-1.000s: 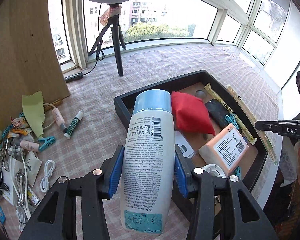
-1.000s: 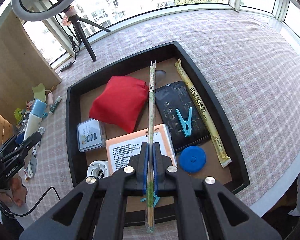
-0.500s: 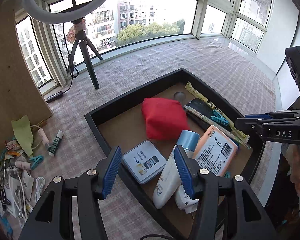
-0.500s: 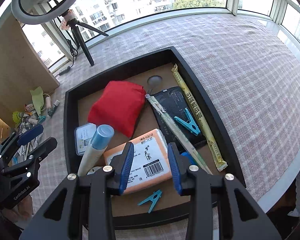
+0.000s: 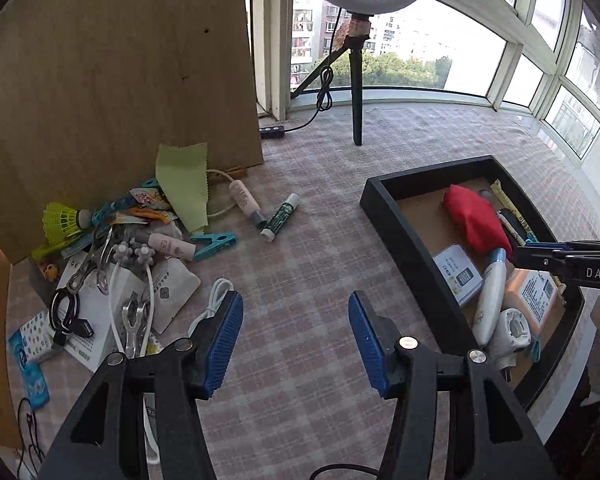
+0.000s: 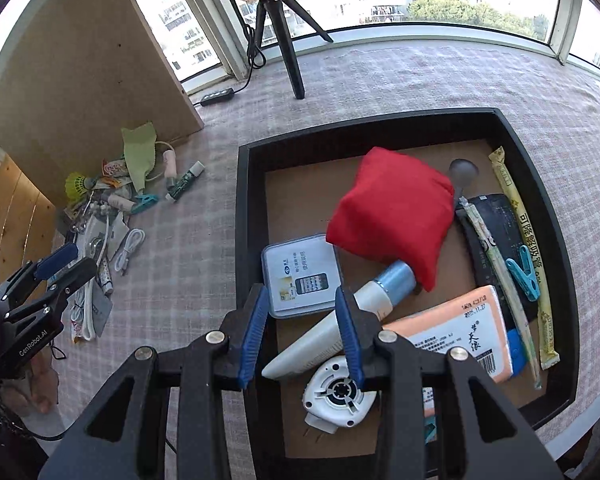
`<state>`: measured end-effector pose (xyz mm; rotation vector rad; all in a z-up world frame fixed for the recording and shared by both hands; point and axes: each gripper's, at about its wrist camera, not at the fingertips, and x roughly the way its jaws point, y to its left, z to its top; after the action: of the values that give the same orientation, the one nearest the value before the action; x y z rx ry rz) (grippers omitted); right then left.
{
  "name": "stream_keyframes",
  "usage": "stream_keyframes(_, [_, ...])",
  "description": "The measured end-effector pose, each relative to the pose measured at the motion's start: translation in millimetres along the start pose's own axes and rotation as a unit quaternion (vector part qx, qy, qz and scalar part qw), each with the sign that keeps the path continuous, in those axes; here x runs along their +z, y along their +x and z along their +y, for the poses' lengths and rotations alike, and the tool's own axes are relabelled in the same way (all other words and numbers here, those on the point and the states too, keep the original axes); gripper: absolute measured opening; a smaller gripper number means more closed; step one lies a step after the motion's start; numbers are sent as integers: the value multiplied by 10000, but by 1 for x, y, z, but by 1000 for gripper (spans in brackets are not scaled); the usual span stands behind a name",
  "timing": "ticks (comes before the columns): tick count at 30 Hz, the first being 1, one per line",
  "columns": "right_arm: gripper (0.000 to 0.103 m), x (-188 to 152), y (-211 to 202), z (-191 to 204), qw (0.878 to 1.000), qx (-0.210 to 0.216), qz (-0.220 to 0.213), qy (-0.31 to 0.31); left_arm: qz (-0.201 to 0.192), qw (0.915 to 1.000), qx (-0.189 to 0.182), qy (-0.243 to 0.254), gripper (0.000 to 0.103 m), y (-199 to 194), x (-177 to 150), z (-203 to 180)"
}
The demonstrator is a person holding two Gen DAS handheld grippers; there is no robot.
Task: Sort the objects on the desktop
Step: 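Carry the bottle and chopsticks into the tray and open both tools, then move both tools back toward the pile of items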
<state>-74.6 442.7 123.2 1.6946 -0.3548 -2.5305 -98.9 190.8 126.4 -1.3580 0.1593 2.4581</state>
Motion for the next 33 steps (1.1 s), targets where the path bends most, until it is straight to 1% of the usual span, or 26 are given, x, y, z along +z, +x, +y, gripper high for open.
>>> stream_keyframes(5, [35,12,19,40,9993,118,98,-351,108,9971,379,-658,53,-3,-23,79])
stream_keyframes(10, [35,23,40,77,9974,296,254,-610,133,9895,740,-1236,53,-12,-45,144])
stream_keyframes(14, [35,26,56,107,9946,410,398,-863,180,9836,990,-1498,53,-18,-62,185])
stream_keyframes(18, [35,19,71,133,9917,535,542,-1034,291,9802,1112,-1613,53,-20,-79,215])
stream_keyframes(21, [35,16,83,151,9906,627,634,-1038,372,9794,1221,-1565,53,-19,-89,229])
stream_keyframes(26, [35,19,102,176,9892,773,871,-893,401,9818,1347,-1281,53,-15,-93,248])
stream_keyframes(27, [35,22,105,180,9890,803,911,-845,391,9834,1328,-1172,57,-14,-91,251])
stream_keyframes(28, [35,24,107,185,9888,833,945,-802,380,9848,1316,-1065,64,-13,-90,254])
stream_keyframes(30, [35,28,113,195,9880,885,1019,-746,361,9875,1341,-742,65,-10,-85,259])
stream_keyframes(32, [35,31,119,203,9871,891,1117,-725,384,9879,1459,-355,65,-5,-81,262])
stream_keyframes(33, [35,31,121,207,9867,881,1162,-722,439,9887,1425,-125,65,-2,-79,263])
